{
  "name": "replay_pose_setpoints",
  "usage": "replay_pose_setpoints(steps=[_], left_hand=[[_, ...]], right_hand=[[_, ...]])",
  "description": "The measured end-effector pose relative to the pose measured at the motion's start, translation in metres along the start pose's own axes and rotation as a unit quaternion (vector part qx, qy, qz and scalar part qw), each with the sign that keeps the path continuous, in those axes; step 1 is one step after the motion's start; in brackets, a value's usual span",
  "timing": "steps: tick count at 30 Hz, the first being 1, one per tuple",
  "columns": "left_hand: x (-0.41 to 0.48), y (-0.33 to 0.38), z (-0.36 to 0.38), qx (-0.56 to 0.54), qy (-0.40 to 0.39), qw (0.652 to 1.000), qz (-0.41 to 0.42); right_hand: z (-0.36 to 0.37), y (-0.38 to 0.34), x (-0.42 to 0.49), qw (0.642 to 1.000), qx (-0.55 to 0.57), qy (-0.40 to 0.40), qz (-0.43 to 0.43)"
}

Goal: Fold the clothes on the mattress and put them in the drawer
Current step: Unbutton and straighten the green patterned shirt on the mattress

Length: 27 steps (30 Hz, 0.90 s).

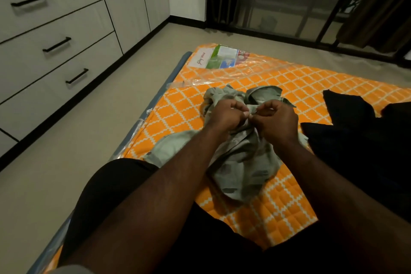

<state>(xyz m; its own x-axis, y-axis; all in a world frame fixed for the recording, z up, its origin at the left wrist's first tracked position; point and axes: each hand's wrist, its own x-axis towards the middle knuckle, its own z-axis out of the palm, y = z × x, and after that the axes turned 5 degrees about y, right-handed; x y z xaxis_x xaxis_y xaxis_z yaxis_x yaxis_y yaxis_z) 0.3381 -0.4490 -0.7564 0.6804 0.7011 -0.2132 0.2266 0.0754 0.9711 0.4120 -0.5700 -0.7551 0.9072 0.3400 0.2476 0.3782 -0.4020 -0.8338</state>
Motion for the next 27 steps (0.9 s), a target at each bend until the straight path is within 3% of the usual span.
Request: replay_pose_setpoints(steps=[4, 7, 10, 16, 18, 22, 27], left_hand=[[0.004, -0.001, -0.013, -0.035, -0.041, 0.998, -0.02], [0.004, 0.003, -0.021, -0.059, -0.096, 0.993, -0.015], [-0.001, 0.009, -0.023, -0.023, -0.141, 0.99, 0.004], [0.002, 0.017, -0.031, 0.149, -0.107, 0.969, 0.163], [0.001, 0.019, -0.034, 0.155, -0.17, 0.95, 0.213], [0.002, 0.021, -0.029, 0.153, -0.284, 0.925, 0.203], [0.013, 0.012, -0.023, 0.275, -0.23, 0.904, 0.232]], right_hand=[[0.001, -0.015, 0.007, 0.985, -0.096, -0.052, -0.131], [-0.007, -0.011, 0.003, 0.978, -0.091, -0.072, -0.174], [-0.011, -0.001, -0.001, 0.978, -0.072, -0.06, -0.186], [-0.003, 0.004, 0.0, 0.979, -0.009, -0.097, -0.18], [-0.002, 0.007, 0.001, 0.975, 0.011, -0.114, -0.191], [-0.009, 0.013, -0.001, 0.965, 0.009, -0.122, -0.234], [-0.015, 0.028, 0.002, 0.969, 0.014, -0.108, -0.22]])
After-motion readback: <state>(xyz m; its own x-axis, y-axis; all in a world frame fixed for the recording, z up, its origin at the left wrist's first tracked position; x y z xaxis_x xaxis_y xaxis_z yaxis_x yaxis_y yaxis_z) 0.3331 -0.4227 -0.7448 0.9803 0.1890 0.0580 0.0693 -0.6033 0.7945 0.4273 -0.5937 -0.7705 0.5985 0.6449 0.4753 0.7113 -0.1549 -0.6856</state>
